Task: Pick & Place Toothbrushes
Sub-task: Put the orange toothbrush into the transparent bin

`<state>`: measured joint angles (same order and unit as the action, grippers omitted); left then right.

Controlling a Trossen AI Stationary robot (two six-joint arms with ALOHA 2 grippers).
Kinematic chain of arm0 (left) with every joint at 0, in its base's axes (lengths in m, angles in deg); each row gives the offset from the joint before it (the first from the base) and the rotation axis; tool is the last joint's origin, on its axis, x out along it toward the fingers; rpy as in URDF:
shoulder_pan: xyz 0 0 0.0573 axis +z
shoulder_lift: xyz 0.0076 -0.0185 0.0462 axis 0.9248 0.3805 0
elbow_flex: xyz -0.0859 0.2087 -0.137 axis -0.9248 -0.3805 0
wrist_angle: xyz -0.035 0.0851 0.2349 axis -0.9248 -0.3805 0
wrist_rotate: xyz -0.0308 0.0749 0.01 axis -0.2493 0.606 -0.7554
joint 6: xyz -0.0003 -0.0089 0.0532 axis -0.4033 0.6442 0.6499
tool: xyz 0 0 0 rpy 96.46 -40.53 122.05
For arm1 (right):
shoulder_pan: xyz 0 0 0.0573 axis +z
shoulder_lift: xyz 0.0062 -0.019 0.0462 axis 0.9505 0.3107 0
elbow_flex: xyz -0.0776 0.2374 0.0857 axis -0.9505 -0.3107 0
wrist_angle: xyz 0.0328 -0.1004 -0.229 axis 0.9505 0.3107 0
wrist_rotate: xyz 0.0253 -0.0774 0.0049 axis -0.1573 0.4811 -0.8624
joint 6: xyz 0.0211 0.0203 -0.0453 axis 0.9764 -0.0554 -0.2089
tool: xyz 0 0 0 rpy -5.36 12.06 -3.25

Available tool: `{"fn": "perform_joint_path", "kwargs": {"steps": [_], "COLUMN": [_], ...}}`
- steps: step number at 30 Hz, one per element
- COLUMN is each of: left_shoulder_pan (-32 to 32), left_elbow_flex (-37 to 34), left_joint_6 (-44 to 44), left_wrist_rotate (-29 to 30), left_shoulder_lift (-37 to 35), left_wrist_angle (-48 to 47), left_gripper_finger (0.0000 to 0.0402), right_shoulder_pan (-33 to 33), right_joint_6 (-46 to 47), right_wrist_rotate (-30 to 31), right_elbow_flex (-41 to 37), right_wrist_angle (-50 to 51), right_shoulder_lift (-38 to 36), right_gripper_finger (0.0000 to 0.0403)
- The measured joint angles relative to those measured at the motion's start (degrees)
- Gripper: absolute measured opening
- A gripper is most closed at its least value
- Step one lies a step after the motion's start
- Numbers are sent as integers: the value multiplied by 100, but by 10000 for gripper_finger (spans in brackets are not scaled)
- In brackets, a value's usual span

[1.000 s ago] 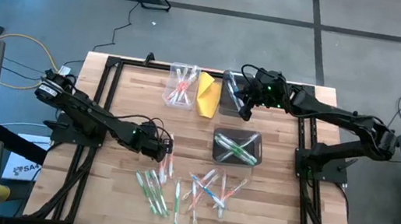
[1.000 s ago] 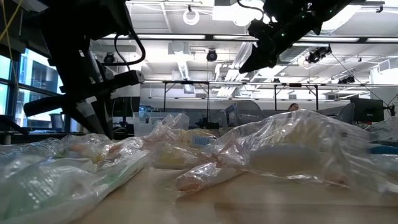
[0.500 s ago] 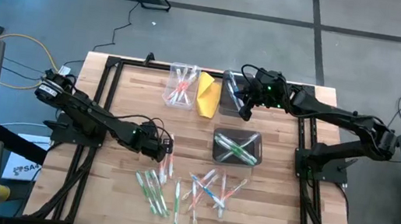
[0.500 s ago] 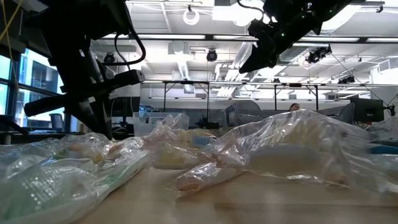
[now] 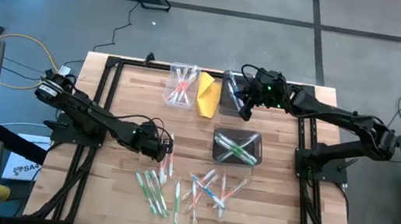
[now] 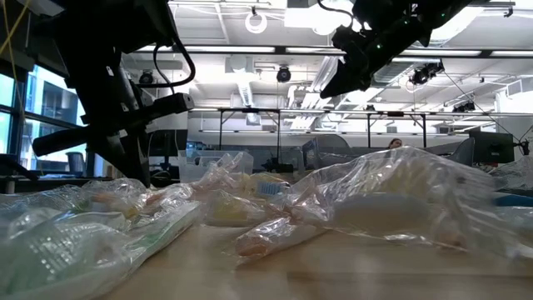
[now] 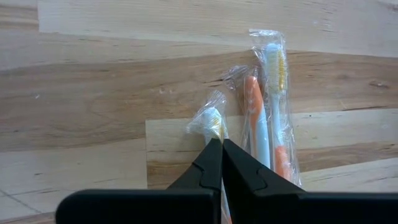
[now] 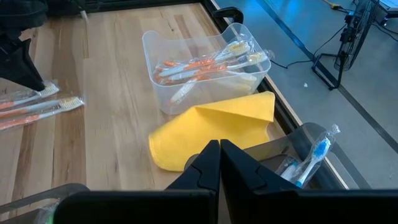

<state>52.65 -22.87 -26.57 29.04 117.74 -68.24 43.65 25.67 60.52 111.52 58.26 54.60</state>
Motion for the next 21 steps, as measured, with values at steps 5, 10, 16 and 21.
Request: {"fn": "perform_joint_path", "kwargs": {"steps": [5,10,16,21], "left_shoulder_pan": [0,0,-2,-2], "left_elbow_flex": [0,0,2,153], "left_joint_6": [0,63,526,926], "left_wrist_rotate": [-1,-1,185,332], "left_shoulder_lift": [0,0,-11,-69], "left_wrist_angle": [24,61,330,264], "left_gripper_finger": [0,0,0,0], "right_shoulder_pan": [0,0,0,0], "right_joint_6": [0,-2,-2,-2], "right_wrist_rotate": [1,1,0,0], "right_elbow_flex": [0,0,0,0], "right_wrist_angle": [1,2,4,4], "right_shoulder_lift": [0,-2,0,0], "right_gripper_finger": [5,5,5,5]}}
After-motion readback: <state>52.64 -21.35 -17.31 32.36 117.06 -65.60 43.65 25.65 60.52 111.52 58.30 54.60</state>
